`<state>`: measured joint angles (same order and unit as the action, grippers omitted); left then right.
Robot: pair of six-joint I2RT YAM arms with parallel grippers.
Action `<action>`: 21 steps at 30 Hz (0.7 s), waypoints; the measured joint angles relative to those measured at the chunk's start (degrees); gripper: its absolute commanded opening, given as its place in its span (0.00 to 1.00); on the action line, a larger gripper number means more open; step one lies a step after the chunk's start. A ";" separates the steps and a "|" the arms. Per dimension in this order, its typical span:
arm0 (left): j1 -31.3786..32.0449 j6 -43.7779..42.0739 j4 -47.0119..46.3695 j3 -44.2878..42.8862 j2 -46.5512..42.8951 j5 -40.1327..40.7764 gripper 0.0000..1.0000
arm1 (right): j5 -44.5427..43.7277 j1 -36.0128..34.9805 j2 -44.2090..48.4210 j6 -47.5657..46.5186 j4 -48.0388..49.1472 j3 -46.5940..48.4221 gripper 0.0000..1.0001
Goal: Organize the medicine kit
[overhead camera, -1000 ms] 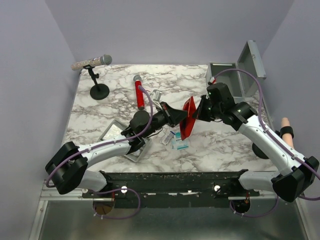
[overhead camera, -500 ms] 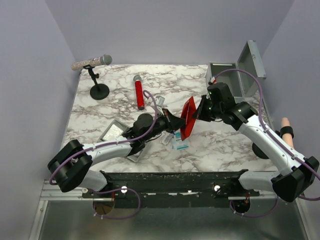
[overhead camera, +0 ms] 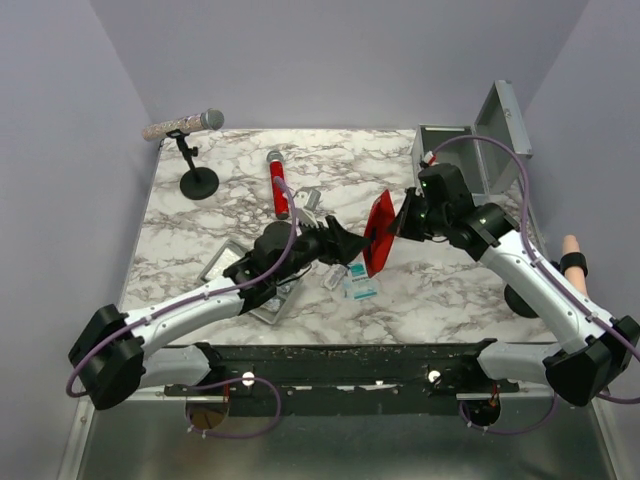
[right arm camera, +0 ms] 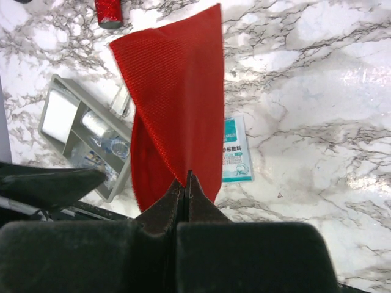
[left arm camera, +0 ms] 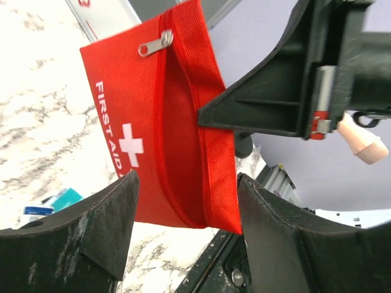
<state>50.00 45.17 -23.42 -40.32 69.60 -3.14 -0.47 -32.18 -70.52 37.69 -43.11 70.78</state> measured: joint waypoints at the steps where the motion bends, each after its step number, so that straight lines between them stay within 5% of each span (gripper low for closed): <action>1: 0.02 -0.46 1.07 -0.35 -1.25 0.70 0.75 | -0.24 0.07 0.04 -0.20 -0.02 0.00 0.01; 7: 0.00 -2.40 8.66 -1.03 -8.63 6.80 0.68 | -4.02 0.07 1.60 -2.71 -0.11 -1.01 0.01; 11: 0.00 -2.71 15.04 -1.11 -5.77 10.58 0.67 | -7.23 0.07 3.98 -4.98 -0.37 -3.50 0.01; 16: 0.07 -5.05 27.76 -5.70 8.76 12.68 0.80 | -10.10 0.07 6.16 -6.88 -1.25 -6.91 0.01; 17: 0.22 -5.88 30.84 -7.13 11.52 13.44 0.99 | -10.45 0.15 6.45 -7.13 -1.55 -7.45 0.01; 21: 0.66 -8.35 36.46 -8.98 14.67 14.86 0.99 | -11.15 0.31 7.23 -7.78 -2.05 -8.98 0.01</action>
<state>50.65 36.82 13.04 -49.30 84.27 11.73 -11.62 -31.88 -63.29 29.91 -45.17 61.80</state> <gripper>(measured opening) 0.979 0.012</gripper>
